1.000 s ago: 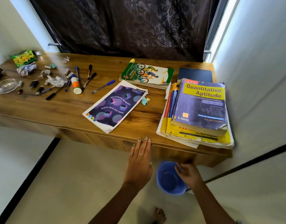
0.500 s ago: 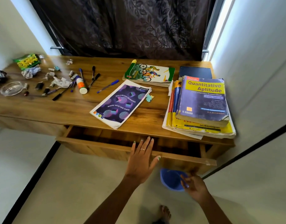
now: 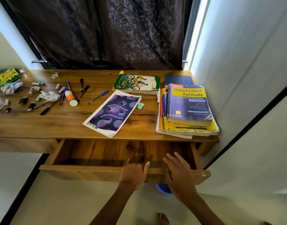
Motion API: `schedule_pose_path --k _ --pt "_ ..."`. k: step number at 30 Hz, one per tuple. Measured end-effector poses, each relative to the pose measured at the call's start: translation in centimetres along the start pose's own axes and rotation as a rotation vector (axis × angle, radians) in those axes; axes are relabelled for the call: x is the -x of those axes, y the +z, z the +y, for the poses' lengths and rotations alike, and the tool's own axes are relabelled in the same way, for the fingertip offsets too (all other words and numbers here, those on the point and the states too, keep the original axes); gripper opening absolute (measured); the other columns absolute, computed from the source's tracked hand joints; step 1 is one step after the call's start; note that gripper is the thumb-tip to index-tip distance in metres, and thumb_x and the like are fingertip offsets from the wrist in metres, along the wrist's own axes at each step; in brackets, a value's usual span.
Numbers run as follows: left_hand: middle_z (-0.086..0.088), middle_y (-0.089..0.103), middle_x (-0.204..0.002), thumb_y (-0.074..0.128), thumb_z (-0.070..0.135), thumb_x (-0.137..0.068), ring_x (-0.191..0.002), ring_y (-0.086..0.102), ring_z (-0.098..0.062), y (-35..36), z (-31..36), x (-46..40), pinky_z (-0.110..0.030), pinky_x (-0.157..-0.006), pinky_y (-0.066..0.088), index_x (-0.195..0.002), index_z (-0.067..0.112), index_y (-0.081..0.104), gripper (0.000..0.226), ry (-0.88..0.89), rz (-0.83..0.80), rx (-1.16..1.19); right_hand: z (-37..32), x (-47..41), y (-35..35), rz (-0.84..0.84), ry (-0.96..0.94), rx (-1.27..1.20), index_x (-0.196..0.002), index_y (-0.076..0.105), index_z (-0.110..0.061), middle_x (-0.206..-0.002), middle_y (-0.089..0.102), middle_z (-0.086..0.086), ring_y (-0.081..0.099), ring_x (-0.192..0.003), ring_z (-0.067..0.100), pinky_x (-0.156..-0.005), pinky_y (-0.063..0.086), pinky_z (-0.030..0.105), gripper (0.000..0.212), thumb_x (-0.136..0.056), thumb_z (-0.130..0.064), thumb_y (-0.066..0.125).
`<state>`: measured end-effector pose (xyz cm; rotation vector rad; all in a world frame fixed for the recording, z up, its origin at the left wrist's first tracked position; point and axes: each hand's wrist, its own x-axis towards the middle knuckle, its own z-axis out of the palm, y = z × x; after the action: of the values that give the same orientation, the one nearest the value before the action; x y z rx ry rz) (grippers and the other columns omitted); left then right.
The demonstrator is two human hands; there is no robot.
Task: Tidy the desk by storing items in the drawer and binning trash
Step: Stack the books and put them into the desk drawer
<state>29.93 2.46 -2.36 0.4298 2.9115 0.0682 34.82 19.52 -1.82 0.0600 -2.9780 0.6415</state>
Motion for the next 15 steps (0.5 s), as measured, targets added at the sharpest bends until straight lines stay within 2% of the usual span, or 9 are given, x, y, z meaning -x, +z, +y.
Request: schedule_pose_path --k 2,3,6,8,12,14,15 --pt "-0.005 0.071 -0.088 0.015 0.047 -0.101 -0.086 0.065 -0.018 -0.3 0.3 0.8 -0.031 -0.098 0.038 -0.09 0.014 0.068 0.063 -0.021 -0.034 0.036 -0.2 0.0 0.2 -0.223 0.019 0.029 -0.13 0.051 -0.021 -0.135 0.053 -0.002 0.042 -0.131 0.019 -0.11 0.026 0.037 0.055 -0.09 -0.044 0.021" --pt "-0.006 0.071 -0.09 0.013 0.047 -0.101 -0.088 0.065 -0.019 -0.3 0.4 1.1 -0.032 -0.098 0.038 -0.094 0.014 0.068 0.064 -0.018 -0.049 0.051 -0.3 0.6 0.3 -0.254 0.001 0.073 -0.13 0.052 -0.021 -0.131 0.056 -0.002 0.046 -0.127 0.016 -0.109 0.029 0.037 0.059 -0.089 -0.045 0.018" --pt "-0.006 0.069 -0.101 -0.009 0.052 -0.09 -0.097 0.064 -0.022 0.5 0.3 2.6 -0.037 -0.107 0.03 -0.113 0.017 0.062 0.083 0.053 -0.039 0.022 -0.6 2.6 0.3 -0.276 0.013 0.164 -0.104 0.07 -0.023 -0.097 0.071 -0.008 0.067 -0.091 0.009 -0.083 0.053 0.031 0.044 -0.078 -0.042 0.038" --pt "-0.004 0.07 -0.101 -0.009 0.054 -0.089 -0.097 0.063 -0.019 1.3 0.1 3.7 -0.035 -0.108 0.027 -0.11 0.018 0.064 0.084 0.051 -0.005 0.065 -0.7 3.7 0.7 -0.265 0.003 0.151 -0.101 0.07 -0.025 -0.093 0.07 -0.009 0.067 -0.084 0.011 -0.078 0.054 0.031 0.035 -0.072 -0.037 0.054" --pt "-0.004 0.071 -0.096 -0.009 0.056 -0.082 -0.095 0.065 -0.019 2.4 0.2 6.5 -0.035 -0.105 0.033 -0.11 0.019 0.066 0.088 0.1 0.075 0.091 -1.4 6.1 0.6 -0.263 0.014 0.135 -0.1 0.065 -0.028 -0.102 0.067 -0.004 0.065 -0.085 0.012 -0.08 0.051 0.031 0.028 -0.074 -0.031 0.055" --pt "-0.001 0.072 -0.083 0.002 0.055 -0.086 -0.08 0.067 -0.017 2.6 0.2 7.7 -0.033 -0.092 0.046 -0.098 0.02 0.07 0.077 0.083 0.111 0.124 -2.3 6.9 -0.3 -0.337 0.03 0.119 -0.111 0.06 -0.029 -0.12 0.06 -0.001 0.06 -0.102 0.014 -0.092 0.046 0.032 0.03 -0.085 -0.032 0.047" --pt "0.002 0.071 -0.071 0.012 0.054 -0.088 -0.067 0.067 -0.012 2.5 0.2 8.3 -0.027 -0.077 0.051 -0.087 0.021 0.072 0.068 0.075 0.112 0.092 -2.6 7.1 -0.7 -0.397 0.038 0.13 -0.119 0.054 -0.028 -0.129 0.053 -0.001 0.054 -0.112 0.015 -0.1 0.04 0.032 0.032 -0.09 -0.033 0.043"
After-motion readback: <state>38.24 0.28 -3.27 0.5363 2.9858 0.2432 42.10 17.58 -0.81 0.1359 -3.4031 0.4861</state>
